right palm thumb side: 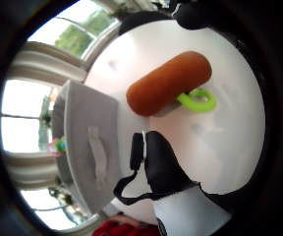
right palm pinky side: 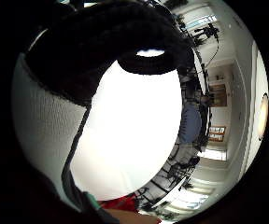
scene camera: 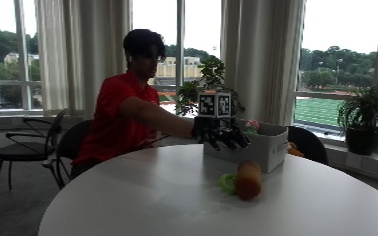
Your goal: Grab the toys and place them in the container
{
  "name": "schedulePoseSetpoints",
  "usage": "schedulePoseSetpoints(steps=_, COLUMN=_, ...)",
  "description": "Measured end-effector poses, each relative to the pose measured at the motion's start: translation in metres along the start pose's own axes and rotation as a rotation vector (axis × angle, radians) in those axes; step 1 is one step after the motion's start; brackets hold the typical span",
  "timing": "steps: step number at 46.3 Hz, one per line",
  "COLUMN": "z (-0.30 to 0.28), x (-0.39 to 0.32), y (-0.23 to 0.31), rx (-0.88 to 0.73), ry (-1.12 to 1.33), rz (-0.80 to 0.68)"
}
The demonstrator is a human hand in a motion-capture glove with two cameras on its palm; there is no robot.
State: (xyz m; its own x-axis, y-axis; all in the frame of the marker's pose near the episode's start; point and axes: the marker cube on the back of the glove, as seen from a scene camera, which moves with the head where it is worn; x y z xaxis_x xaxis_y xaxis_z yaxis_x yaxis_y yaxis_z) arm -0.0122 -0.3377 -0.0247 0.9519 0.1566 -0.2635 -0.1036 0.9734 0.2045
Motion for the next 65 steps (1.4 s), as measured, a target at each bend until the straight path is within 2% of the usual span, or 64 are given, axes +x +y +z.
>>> schedulePoseSetpoints(steps=20, z=0.016, x=-0.027, y=-0.078, rx=-0.037, ry=0.064, rz=-0.007)
schedulePoseSetpoints(steps=35, z=0.053, x=-0.039, y=-0.084, rx=-0.130, ry=-0.005, rz=-0.025)
schedulePoseSetpoints(steps=47, z=0.090, x=-0.050, y=-0.080, rx=-0.252, ry=-0.104, rz=0.001)
schedulePoseSetpoints(steps=60, z=0.096, x=-0.046, y=-0.072, rx=-0.519, ry=0.010, rz=-0.146)
schedulePoseSetpoints(steps=65, z=0.097, x=-0.047, y=-0.070, rx=-0.564, ry=0.087, rz=-0.179)
